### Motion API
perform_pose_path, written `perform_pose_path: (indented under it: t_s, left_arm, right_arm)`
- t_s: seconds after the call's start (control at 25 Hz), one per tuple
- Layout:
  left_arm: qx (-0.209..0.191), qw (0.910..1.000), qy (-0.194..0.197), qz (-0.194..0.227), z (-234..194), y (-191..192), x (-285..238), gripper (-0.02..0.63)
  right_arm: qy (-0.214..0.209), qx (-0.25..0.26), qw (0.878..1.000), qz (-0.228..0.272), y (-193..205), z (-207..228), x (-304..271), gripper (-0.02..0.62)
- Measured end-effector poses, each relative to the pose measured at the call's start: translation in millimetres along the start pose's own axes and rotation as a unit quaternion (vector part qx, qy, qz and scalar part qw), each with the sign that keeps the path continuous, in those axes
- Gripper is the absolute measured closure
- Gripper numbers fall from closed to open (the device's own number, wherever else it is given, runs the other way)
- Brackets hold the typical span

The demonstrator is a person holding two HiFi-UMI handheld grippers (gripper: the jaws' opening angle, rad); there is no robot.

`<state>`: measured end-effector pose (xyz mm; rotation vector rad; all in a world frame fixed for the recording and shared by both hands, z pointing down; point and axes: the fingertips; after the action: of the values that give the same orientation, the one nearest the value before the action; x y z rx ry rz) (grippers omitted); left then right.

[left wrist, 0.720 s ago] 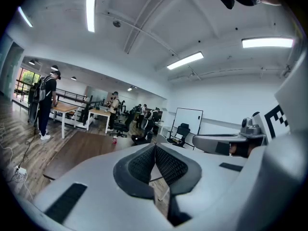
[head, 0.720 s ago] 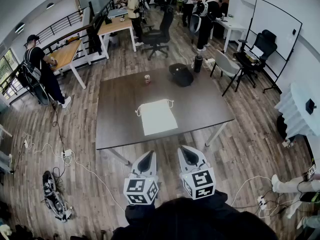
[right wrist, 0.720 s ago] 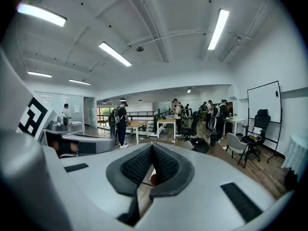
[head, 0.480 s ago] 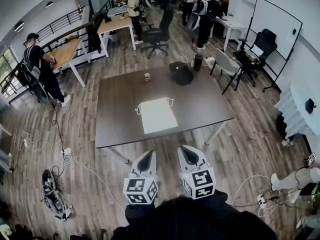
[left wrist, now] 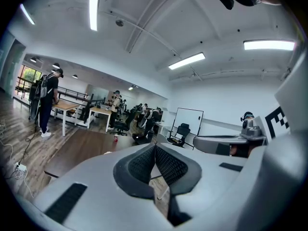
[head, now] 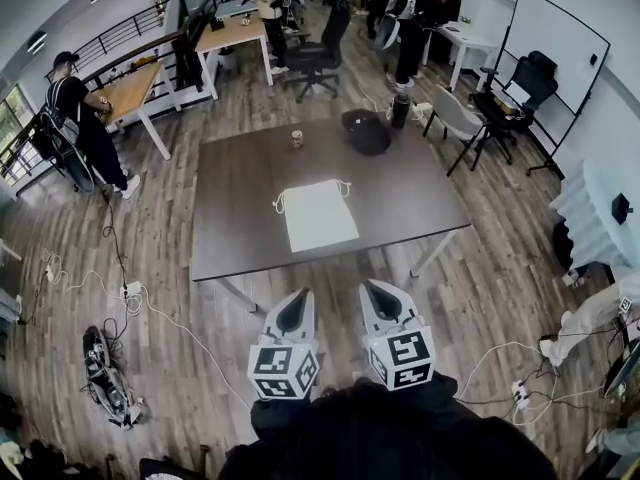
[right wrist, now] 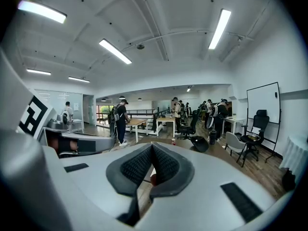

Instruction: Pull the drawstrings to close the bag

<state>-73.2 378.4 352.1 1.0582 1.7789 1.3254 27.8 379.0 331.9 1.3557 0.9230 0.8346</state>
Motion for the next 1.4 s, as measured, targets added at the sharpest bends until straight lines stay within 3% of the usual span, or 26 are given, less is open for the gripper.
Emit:
perform_pose_path:
  t_s: [1.0, 1.4]
  left_arm:
    - [0.017, 0.9991, -0.029, -0.027, -51, 25, 34, 0.573]
    - [0.027, 0.9972, -0.039, -0.058, -69, 50, -23, 0.572]
  right_arm:
    - [-0.035, -0.019, 0.999, -0.027, 32, -57, -21, 0.574]
    - [-0.034, -0.030, 0.998, -0.053, 58, -14, -67, 0.574]
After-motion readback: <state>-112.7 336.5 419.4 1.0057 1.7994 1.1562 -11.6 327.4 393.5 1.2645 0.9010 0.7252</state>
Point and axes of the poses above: the fingertips, and each gripper's own axes: x backward along the fingers, z to its right, y out of its underside, and after that the axes turned 9 degrees about z, right-handed
